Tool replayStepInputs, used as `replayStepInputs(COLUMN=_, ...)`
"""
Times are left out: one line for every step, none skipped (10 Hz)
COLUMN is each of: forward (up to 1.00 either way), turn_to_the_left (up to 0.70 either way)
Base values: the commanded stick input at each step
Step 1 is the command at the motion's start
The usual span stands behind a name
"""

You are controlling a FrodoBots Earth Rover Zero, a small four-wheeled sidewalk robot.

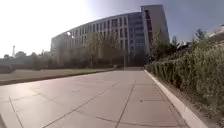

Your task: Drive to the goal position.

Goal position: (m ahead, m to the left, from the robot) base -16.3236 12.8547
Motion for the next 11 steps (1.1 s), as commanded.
replayStepInputs(forward=0.04, turn_to_the_left=0.00)
replayStepInputs(forward=0.04, turn_to_the_left=0.00)
replayStepInputs(forward=0.04, turn_to_the_left=0.00)
replayStepInputs(forward=0.04, turn_to_the_left=0.00)
replayStepInputs(forward=0.04, turn_to_the_left=0.00)
replayStepInputs(forward=0.04, turn_to_the_left=0.00)
replayStepInputs(forward=0.04, turn_to_the_left=0.00)
replayStepInputs(forward=0.04, turn_to_the_left=0.00)
replayStepInputs(forward=0.04, turn_to_the_left=0.00)
replayStepInputs(forward=0.04, turn_to_the_left=0.00)
replayStepInputs(forward=0.04, turn_to_the_left=0.00)
